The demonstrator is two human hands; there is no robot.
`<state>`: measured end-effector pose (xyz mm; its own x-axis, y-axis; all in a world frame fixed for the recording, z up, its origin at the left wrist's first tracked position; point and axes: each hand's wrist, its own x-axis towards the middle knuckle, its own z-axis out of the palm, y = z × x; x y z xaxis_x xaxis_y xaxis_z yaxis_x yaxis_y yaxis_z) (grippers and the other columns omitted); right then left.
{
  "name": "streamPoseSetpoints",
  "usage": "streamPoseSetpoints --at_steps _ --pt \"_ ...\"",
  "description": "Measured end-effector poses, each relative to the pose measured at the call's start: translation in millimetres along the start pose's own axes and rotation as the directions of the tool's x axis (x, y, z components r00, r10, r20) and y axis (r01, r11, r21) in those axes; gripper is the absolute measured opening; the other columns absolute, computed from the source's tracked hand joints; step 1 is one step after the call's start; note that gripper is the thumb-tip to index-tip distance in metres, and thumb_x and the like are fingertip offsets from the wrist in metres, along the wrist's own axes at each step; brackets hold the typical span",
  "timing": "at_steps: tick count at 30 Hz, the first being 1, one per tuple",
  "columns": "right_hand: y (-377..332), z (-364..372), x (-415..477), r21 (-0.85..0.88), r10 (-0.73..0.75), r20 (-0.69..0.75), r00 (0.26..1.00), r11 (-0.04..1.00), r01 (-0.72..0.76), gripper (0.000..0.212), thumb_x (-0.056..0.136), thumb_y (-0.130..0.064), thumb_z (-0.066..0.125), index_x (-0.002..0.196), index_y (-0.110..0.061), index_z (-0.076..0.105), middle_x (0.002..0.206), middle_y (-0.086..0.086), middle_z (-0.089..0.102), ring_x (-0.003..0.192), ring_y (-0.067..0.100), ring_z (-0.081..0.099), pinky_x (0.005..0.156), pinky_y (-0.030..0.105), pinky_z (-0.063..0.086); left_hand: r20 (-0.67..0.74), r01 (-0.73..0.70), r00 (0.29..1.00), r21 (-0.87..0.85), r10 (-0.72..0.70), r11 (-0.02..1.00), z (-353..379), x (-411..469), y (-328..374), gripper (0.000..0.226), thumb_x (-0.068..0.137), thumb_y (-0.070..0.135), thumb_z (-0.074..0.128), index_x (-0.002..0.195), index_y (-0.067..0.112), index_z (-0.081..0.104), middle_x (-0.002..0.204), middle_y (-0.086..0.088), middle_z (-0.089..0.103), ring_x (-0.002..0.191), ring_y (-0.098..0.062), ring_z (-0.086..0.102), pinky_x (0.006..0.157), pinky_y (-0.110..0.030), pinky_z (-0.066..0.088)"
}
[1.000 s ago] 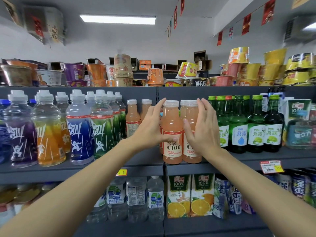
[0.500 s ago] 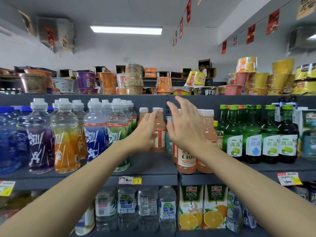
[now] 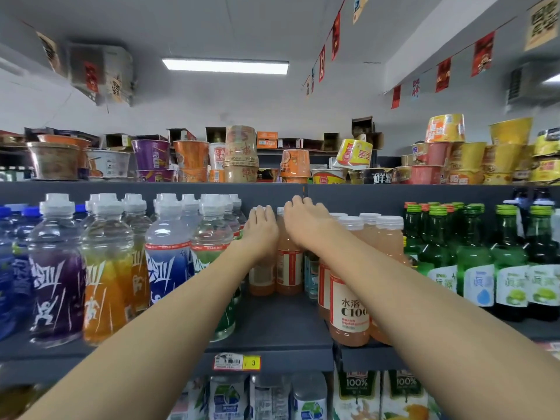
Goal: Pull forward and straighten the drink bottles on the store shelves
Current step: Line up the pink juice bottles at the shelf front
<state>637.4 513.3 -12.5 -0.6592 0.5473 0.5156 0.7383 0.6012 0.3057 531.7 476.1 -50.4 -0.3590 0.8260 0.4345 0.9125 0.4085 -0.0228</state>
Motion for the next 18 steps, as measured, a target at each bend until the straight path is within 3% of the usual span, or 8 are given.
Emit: streamPoseSetpoints --at_steps 3,7,10,14,18 --pt "1 3 15 0.037 0.003 0.107 0.994 0.999 -0.007 0.064 0.093 -0.016 0.063 0.149 -0.006 0.033 0.146 0.017 0.04 0.136 0.035 0.039 0.105 0.047 0.04 0.0 0.059 0.998 0.008 -0.059 0.998 2 11 -3 0.104 0.086 0.001 0.066 0.154 -0.003 -0.012 0.163 -0.026 -0.01 0.152 -0.039 -0.009 0.124 -0.051 0.009" --pt "2 3 27 0.063 -0.036 0.173 0.984 0.998 0.026 0.07 0.09 -0.013 0.067 0.151 -0.01 0.033 0.145 0.014 0.041 0.136 0.032 0.041 0.103 0.045 0.042 0.004 0.015 1.0 0.117 -0.016 0.993 -2 21 -8 0.103 0.085 0.009 0.071 0.155 -0.006 -0.003 0.162 -0.026 0.005 0.15 -0.04 0.009 0.122 -0.048 0.021" --pt "3 -1 34 0.033 -0.071 0.202 0.977 0.997 0.066 0.068 0.091 -0.017 0.065 0.152 -0.014 0.035 0.147 0.015 0.037 0.138 0.033 0.036 0.105 0.045 0.038 0.033 -0.007 0.999 0.189 0.001 0.982 -14 27 -6 0.089 0.091 0.014 0.064 0.154 -0.007 0.005 0.157 -0.027 0.014 0.146 -0.041 0.019 0.12 -0.048 0.026" --pt "4 -8 41 -0.018 -0.077 0.225 0.971 0.996 0.083 0.066 0.091 -0.018 0.066 0.15 -0.014 0.037 0.147 0.016 0.036 0.138 0.033 0.035 0.106 0.044 0.038 0.047 0.035 0.998 0.114 -0.04 0.993 -27 35 -7 0.055 0.094 0.01 0.057 0.144 0.004 0.036 0.143 -0.021 0.029 0.132 -0.037 0.036 0.108 -0.05 0.041" --pt "9 -13 49 0.008 -0.072 0.274 0.959 0.997 0.072 0.047 0.092 -0.012 0.061 0.138 -0.01 0.051 0.126 0.016 0.048 0.116 0.029 0.052 0.087 0.038 0.046 -0.021 0.083 0.996 -0.039 -0.084 0.996 -29 38 -8 0.05 0.093 0.011 0.065 0.135 0.006 0.038 0.13 -0.019 0.041 0.108 -0.031 0.055 0.087 -0.04 0.051"
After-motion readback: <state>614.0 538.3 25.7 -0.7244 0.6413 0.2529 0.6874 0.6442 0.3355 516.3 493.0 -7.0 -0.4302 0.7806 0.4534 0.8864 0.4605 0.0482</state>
